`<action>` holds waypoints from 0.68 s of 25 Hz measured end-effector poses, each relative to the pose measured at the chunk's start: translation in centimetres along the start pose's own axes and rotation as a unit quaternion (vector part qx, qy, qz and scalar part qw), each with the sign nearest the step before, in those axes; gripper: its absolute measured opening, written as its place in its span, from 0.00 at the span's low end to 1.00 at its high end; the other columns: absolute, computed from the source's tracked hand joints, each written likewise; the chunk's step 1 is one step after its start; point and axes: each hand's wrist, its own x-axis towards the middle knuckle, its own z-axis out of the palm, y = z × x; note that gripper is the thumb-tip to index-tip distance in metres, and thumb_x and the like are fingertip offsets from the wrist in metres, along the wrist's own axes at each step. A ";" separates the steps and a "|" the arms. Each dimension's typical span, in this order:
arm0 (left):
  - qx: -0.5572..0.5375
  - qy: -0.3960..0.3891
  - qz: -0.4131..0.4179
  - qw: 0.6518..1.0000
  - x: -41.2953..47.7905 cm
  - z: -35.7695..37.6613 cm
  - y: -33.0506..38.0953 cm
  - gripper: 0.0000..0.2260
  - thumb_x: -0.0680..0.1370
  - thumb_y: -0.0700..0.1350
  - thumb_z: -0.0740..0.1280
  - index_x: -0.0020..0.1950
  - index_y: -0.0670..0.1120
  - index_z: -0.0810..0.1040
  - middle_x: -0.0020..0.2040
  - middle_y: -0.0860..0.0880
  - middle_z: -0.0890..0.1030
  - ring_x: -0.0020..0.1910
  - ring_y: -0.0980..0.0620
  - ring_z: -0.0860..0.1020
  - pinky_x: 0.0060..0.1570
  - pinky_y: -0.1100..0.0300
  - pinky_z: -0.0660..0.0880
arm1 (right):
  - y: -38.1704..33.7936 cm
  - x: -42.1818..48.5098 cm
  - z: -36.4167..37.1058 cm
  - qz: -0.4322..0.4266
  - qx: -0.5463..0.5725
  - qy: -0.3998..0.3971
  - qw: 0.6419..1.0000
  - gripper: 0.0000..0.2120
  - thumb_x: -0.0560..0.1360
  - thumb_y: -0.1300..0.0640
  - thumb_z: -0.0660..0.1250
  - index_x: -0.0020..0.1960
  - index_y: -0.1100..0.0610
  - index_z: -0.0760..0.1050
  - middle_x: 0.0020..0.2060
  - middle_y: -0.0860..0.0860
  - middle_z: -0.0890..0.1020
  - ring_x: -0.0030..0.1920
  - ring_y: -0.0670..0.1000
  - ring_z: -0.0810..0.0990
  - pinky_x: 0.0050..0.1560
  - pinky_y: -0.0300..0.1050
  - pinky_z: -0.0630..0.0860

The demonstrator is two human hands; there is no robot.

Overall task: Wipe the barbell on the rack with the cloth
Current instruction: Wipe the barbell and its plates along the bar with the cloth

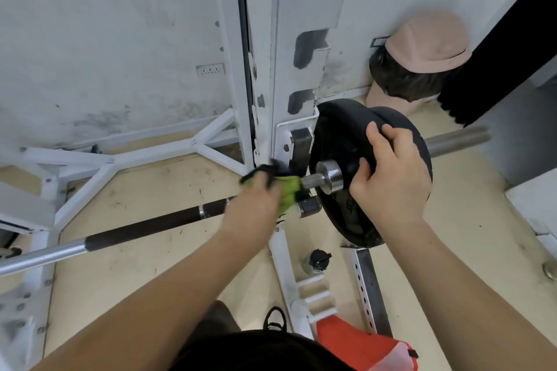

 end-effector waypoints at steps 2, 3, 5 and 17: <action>0.034 -0.016 -0.035 0.999 0.0 0.0 -2.0 0.13 0.79 0.41 0.63 0.63 0.42 0.76 0.59 0.41 0.73 0.47 0.40 0.78 0.36 0.52 0.74 | -0.1 -0.2 0.2 0.006 -0.005 -0.002 1.000 0.30 0.70 0.60 0.72 0.71 0.55 0.75 0.64 0.56 0.77 0.57 0.59 0.79 0.45 0.54 0.77; 0.040 -0.022 -0.021 0.999 0.5 0.0 -1.8 0.13 0.78 0.40 0.64 0.62 0.40 0.76 0.57 0.41 0.74 0.46 0.41 0.75 0.36 0.53 0.73 | -0.2 -0.2 0.3 0.008 -0.006 -0.007 1.000 0.30 0.70 0.61 0.71 0.72 0.55 0.75 0.64 0.56 0.77 0.56 0.59 0.79 0.45 0.54 0.77; 0.011 -0.029 0.016 0.999 1.9 0.1 0.4 0.12 0.77 0.37 0.64 0.61 0.39 0.74 0.57 0.40 0.73 0.47 0.43 0.74 0.36 0.54 0.70 | -0.3 0.1 0.3 0.008 -0.009 -0.017 1.000 0.30 0.70 0.61 0.71 0.72 0.55 0.74 0.65 0.56 0.76 0.55 0.60 0.78 0.45 0.55 0.77; -0.044 0.013 -0.025 0.999 -0.2 1.2 -0.8 0.07 0.77 0.38 0.70 0.54 0.44 0.77 0.51 0.44 0.74 0.38 0.41 0.80 0.34 0.48 0.79 | -0.8 0.6 0.5 0.017 -0.034 -0.022 0.999 0.29 0.73 0.59 0.70 0.74 0.52 0.72 0.67 0.53 0.75 0.55 0.57 0.78 0.43 0.52 0.77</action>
